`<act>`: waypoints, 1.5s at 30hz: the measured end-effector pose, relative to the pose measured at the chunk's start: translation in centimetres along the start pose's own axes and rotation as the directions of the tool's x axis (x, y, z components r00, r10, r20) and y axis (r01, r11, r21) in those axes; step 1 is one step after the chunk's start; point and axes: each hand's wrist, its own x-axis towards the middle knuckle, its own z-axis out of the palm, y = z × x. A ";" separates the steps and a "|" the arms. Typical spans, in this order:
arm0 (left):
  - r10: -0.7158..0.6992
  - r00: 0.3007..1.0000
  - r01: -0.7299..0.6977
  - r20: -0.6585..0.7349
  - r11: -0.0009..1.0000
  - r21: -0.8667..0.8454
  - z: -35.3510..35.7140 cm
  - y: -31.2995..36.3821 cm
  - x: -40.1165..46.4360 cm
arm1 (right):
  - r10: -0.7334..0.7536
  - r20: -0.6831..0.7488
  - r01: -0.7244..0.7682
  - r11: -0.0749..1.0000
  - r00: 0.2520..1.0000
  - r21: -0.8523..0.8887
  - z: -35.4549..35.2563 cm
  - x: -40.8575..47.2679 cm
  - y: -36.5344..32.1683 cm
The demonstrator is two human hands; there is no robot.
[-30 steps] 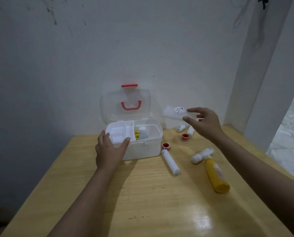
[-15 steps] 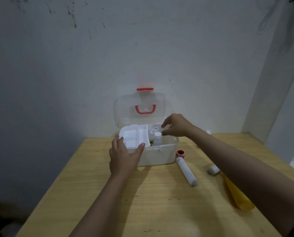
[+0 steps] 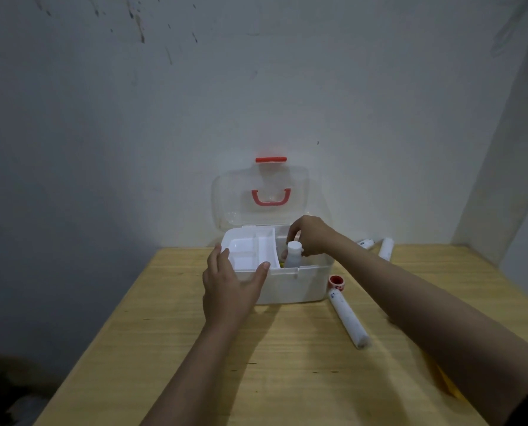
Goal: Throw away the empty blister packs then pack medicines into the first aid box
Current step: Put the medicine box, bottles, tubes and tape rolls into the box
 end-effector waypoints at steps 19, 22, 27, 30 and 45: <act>-0.016 1.000 0.016 0.012 1.000 0.002 -0.3 0.1 -0.1 | 0.140 0.003 -0.116 0.810 0.990 0.575 -6.8 -7.1 4.7; -0.010 1.000 0.010 0.012 1.000 0.002 -0.3 0.1 -0.2 | 0.183 -0.016 -0.157 0.882 0.983 0.444 -7.7 -10.9 7.0; -0.019 1.000 0.019 0.017 1.000 0.010 -0.3 0.2 -0.2 | 0.291 0.035 -0.293 0.942 0.956 0.167 -6.9 -17.7 9.5; -0.026 0.999 0.026 0.027 1.000 0.002 -0.2 0.2 -0.3 | 0.361 -0.032 -0.362 0.932 0.932 -0.019 -4.8 -21.0 10.4; -0.031 0.999 0.032 0.042 0.999 -0.025 -0.2 0.2 -0.3 | 0.269 -0.244 -0.223 0.954 0.932 0.199 -3.8 -21.1 7.6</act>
